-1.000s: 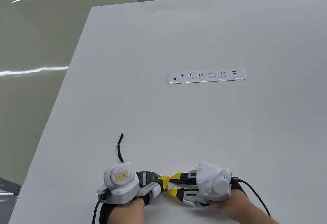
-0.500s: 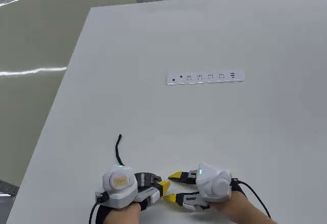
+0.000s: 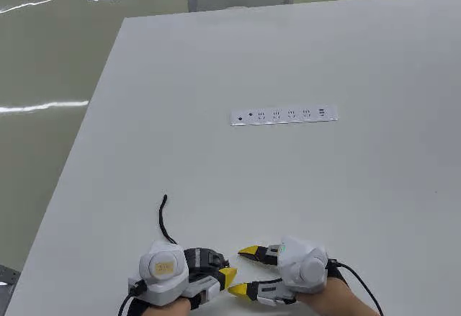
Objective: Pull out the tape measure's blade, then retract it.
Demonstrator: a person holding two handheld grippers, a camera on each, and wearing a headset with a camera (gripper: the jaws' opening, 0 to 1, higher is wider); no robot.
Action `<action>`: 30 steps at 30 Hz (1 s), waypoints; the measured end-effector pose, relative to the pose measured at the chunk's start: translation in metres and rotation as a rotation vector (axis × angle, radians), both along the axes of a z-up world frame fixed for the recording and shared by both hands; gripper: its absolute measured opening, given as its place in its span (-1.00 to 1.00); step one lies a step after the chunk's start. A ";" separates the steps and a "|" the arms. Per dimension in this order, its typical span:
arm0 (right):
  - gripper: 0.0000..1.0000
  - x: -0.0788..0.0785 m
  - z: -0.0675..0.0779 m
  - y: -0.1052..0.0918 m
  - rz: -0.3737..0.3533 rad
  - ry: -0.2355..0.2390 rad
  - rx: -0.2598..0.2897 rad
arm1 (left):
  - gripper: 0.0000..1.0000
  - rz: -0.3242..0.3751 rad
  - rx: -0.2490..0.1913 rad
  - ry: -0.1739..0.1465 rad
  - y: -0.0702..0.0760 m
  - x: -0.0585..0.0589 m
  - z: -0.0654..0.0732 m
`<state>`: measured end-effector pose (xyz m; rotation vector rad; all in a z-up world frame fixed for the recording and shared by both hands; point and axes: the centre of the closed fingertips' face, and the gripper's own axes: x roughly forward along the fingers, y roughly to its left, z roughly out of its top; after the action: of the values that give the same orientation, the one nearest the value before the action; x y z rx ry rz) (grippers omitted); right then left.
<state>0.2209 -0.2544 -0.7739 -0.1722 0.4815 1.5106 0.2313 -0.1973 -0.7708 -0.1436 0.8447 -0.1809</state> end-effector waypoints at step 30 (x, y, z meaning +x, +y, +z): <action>0.06 -0.001 0.005 -0.019 -0.052 -0.009 -0.040 | 0.65 -0.170 0.002 -0.029 -0.007 -0.008 0.004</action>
<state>0.2198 -0.2733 -0.7686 -0.1963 0.5054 1.4495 0.2234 -0.2041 -0.7669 -0.0673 0.8280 -0.3405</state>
